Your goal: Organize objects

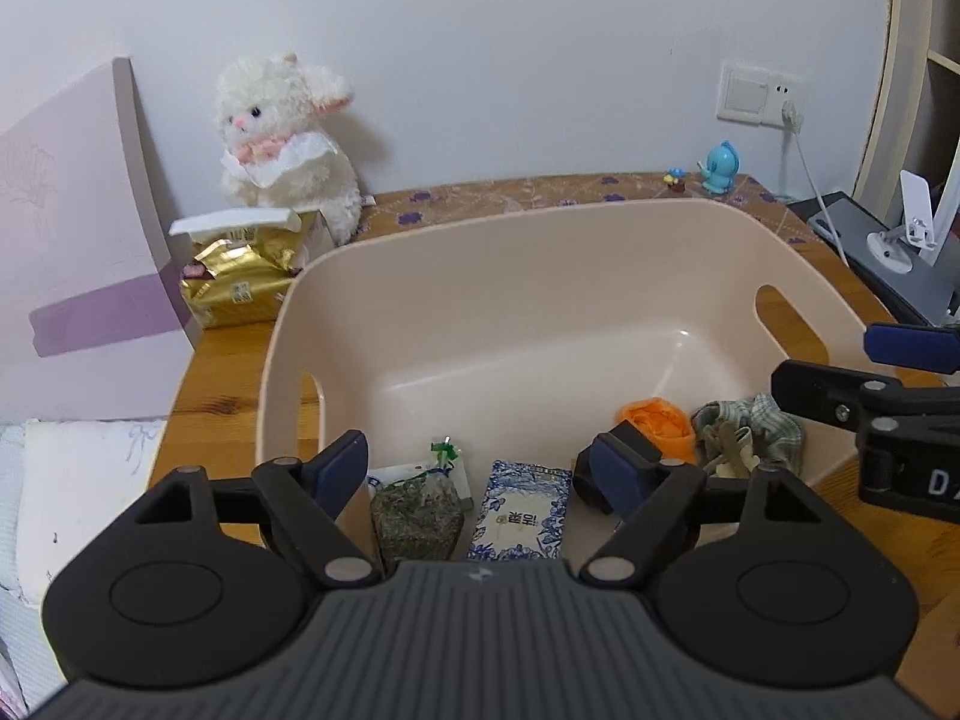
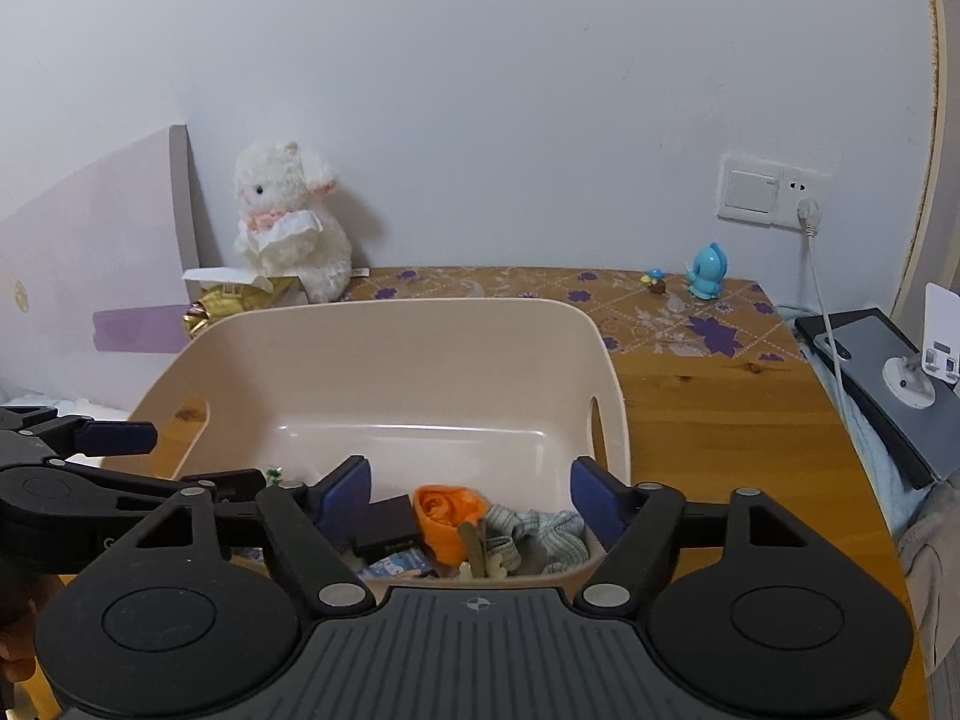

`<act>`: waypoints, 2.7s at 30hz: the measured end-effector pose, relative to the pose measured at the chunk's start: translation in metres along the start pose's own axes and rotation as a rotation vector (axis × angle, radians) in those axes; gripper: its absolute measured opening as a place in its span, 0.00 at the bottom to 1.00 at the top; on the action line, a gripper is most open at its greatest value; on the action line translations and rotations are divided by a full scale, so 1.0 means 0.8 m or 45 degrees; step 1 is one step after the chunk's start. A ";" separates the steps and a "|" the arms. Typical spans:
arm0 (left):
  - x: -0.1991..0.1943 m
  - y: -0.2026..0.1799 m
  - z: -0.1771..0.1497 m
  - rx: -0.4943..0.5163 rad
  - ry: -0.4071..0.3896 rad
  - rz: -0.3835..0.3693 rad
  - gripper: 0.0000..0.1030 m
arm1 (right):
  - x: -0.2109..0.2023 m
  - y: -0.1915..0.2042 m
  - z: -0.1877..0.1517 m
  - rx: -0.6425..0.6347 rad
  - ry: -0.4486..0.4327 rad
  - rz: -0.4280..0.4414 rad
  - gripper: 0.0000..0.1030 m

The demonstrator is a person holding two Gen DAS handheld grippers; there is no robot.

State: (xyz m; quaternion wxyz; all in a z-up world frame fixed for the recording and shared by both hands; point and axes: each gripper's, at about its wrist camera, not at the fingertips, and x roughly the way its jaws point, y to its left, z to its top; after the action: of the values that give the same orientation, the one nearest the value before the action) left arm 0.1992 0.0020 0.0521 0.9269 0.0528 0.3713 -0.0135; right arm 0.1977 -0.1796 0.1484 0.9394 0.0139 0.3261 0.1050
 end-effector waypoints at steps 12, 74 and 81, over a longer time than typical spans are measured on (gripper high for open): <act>-0.055 0.011 -0.025 -0.015 -0.050 -0.020 0.85 | -0.068 0.011 -0.014 -0.062 -0.046 -0.004 0.77; -0.240 -0.024 -0.177 0.000 -0.093 -0.010 0.84 | -0.233 0.025 -0.154 -0.116 0.065 0.006 0.89; -0.246 -0.026 -0.175 0.022 -0.095 0.002 0.84 | -0.231 0.019 -0.153 -0.101 0.075 0.003 0.89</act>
State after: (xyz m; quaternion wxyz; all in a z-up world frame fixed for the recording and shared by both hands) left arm -0.0409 -0.0063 0.0852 0.9396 0.0607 0.3362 -0.0179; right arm -0.0223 -0.2083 0.1660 0.9291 -0.0258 0.3491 0.1194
